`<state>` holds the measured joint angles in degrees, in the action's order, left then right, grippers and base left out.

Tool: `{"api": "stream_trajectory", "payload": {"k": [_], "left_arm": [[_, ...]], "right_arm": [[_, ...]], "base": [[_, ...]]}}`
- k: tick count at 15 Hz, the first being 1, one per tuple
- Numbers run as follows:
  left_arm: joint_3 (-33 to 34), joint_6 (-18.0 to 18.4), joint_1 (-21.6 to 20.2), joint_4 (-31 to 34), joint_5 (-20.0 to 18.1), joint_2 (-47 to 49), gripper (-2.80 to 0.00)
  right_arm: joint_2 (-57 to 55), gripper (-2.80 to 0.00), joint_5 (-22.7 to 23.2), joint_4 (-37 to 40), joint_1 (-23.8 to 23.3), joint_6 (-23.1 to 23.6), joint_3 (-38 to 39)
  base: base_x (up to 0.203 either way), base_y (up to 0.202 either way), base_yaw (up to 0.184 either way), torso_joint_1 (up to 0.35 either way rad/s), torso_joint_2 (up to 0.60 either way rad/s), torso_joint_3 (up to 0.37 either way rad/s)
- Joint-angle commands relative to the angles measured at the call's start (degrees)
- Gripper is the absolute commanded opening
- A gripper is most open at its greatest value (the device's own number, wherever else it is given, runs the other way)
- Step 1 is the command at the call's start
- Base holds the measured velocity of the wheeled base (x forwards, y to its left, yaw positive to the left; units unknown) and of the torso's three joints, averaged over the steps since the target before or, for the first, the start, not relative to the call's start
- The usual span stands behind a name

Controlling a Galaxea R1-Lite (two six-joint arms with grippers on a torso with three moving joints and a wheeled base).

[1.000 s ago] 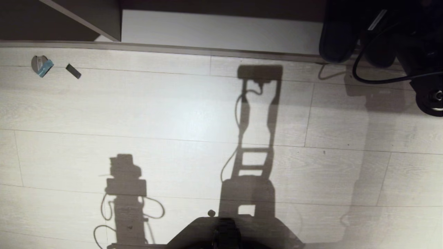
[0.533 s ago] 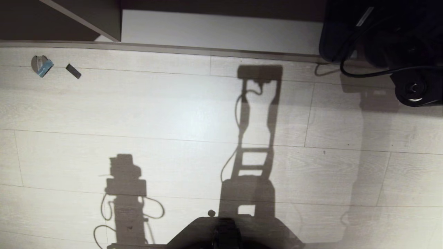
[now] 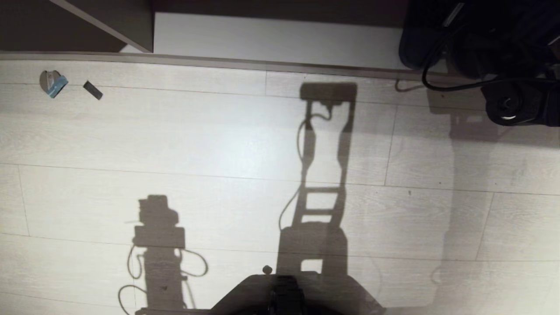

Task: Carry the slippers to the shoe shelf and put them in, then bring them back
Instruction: Pick up the slippers in the shoe cabinet

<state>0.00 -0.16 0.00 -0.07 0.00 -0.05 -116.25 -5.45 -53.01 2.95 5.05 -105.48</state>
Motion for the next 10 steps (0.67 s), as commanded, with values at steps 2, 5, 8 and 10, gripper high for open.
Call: {"api": "stream_trajectory", "payload": {"k": [2,5,8,10], "left_arm": [[0.0,-0.02,0.0,-0.01,0.0,-0.04,-2.8],[0.0,-0.02,0.0,-0.01,0.0,-0.04,-2.8],[0.0,-0.02,0.0,-0.01,0.0,-0.04,-2.8],[0.0,-0.02,0.0,-0.01,0.0,-0.04,-2.8]], "right_arm": [[-1.26,-2.8,-0.09,0.89,-0.05,0.46,-2.01],[-0.77,-2.8,0.08,0.86,-0.05,2.61,-1.94],[0.89,-2.8,0.52,1.28,0.05,3.24,-0.78],[3.61,-2.8,1.27,1.46,0.2,3.15,1.44]], "base": [[0.0,0.0,0.0,0.0,0.0,0.0],[0.0,0.0,0.0,0.0,0.0,0.0],[0.0,0.0,0.0,0.0,0.0,0.0],[0.0,0.0,0.0,0.0,0.0,0.0]]}}
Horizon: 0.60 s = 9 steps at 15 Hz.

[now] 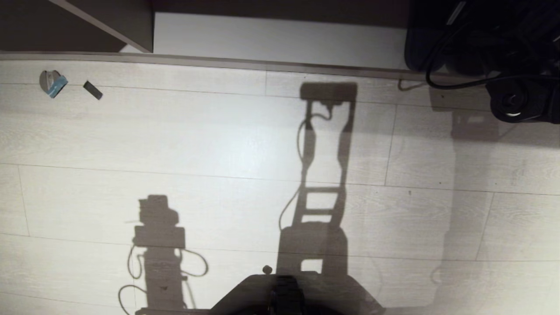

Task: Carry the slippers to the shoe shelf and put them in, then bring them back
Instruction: Pick up the slippers in the shoe cabinet

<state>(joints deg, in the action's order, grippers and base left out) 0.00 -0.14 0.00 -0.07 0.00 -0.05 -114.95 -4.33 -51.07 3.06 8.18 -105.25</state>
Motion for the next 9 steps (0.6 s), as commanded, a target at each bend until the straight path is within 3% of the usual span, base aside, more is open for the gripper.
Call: {"api": "stream_trajectory", "payload": {"k": [1,6,9], "left_arm": [[0.0,-0.03,0.0,-0.01,0.0,-0.04,-2.8],[0.0,-0.03,0.0,-0.01,0.0,-0.04,-2.8],[0.0,-0.03,0.0,-0.01,0.0,-0.04,-2.8]], "right_arm": [[4.15,-2.8,0.58,-0.07,0.17,-0.07,3.65],[17.02,-2.8,3.26,2.18,0.68,-4.73,18.92],[24.72,-2.8,3.67,2.85,1.55,-7.99,32.61]], "base": [[0.0,0.0,0.0,0.0,0.0,0.0],[0.0,0.0,0.0,0.0,0.0,0.0],[0.0,0.0,0.0,0.0,0.0,0.0]]}}
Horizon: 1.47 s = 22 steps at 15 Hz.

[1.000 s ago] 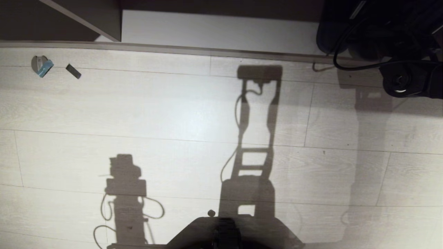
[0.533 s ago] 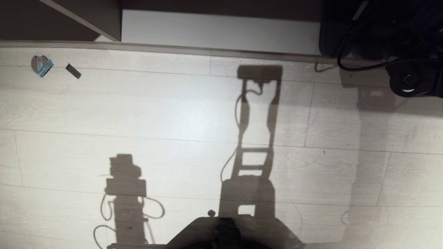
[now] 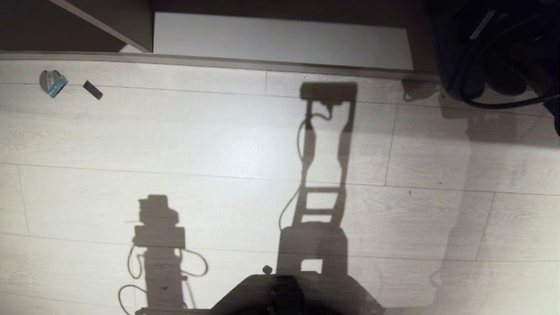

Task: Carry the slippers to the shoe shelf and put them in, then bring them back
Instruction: Pick up the slippers in the shoe cabinet, then place the slippers on the floor

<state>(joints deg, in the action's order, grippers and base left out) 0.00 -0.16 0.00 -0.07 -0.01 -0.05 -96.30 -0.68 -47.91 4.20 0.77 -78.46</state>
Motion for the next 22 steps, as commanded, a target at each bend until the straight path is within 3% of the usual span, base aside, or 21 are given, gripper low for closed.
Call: {"api": "stream_trajectory", "payload": {"k": [1,6,10,15,19,22], "left_arm": [[0.0,-0.02,0.0,-0.01,0.01,-0.04,-2.8],[0.0,0.07,0.0,-0.01,0.01,-0.04,-2.8],[0.0,0.07,0.0,-0.01,-0.02,-0.04,-2.8],[0.0,0.07,0.0,-0.01,-0.06,-0.04,-2.8],[0.0,-0.02,0.0,-0.01,-0.06,-0.04,-2.8],[0.0,-0.02,0.0,-0.01,-0.07,-0.04,-2.8]], "right_arm": [[8.51,-2.8,0.04,-0.3,0.7,-1.29,10.86],[24.39,-2.8,0.09,-0.1,3.38,-1.93,34.69],[35.6,-2.8,0.12,-0.01,5.17,-1.42,48.56],[53.56,-2.8,-0.25,0.67,5.33,3.15,61.97],[71.98,-2.8,0.65,12.14,-0.4,5.14,67.86],[83.95,-2.8,3.15,22.88,-2.99,3.13,72.7]], "base": [[0.0,0.0,0.0,0.0,0.0,0.0],[0.0,0.0,0.0,0.0,0.0,0.0],[0.0,0.0,0.0,0.0,0.0,0.0],[0.0,0.0,0.0,0.0,0.0,0.0],[0.0,0.0,0.0,0.0,0.0,0.0],[0.0,0.0,0.0,0.0,0.0,0.0]]}}
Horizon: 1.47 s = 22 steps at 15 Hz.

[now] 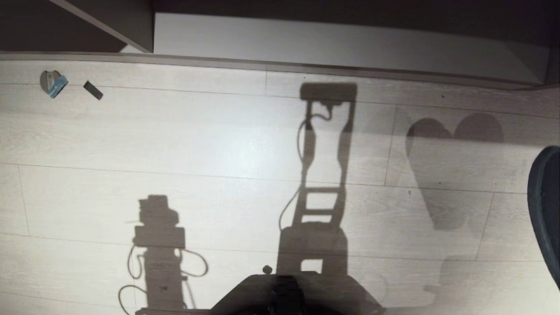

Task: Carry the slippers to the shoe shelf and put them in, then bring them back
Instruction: Place the slippers on the floor

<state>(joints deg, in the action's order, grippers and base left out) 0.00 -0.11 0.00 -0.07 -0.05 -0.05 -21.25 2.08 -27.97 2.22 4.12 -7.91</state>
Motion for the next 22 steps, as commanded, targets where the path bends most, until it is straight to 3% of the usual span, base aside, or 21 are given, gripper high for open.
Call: {"api": "stream_trajectory", "payload": {"k": [1,5,7,14,22], "left_arm": [[0.0,0.02,0.0,-0.01,0.04,-0.04,-2.8],[0.0,0.02,0.0,-0.01,-0.04,-0.04,-2.8],[0.0,-0.07,0.0,-0.01,0.05,-0.04,-2.8],[0.0,0.11,0.0,-0.01,0.03,-0.04,-2.8],[0.0,-0.15,0.0,-0.01,0.05,-0.04,-2.8]], "right_arm": [[11.37,-2.8,0.74,4.95,-1.46,-0.53,4.74],[21.32,-2.8,-1.16,23.11,-1.93,-0.18,7.66],[21.21,-2.8,-1.78,28.38,-2.0,0.12,7.89],[21.16,-2.8,-1.82,28.59,-2.04,-1.58,7.83],[21.16,-2.8,-1.82,28.5,-2.02,-1.49,7.83]], "base": [[0.0,0.0,0.0,0.0,0.0,0.0],[0.0,0.0,0.0,0.0,0.0,0.0],[0.0,0.0,0.0,0.0,0.0,0.0],[0.0,0.0,0.0,0.0,0.0,0.005],[0.0,0.0,0.0,0.002,0.0,0.178]]}}
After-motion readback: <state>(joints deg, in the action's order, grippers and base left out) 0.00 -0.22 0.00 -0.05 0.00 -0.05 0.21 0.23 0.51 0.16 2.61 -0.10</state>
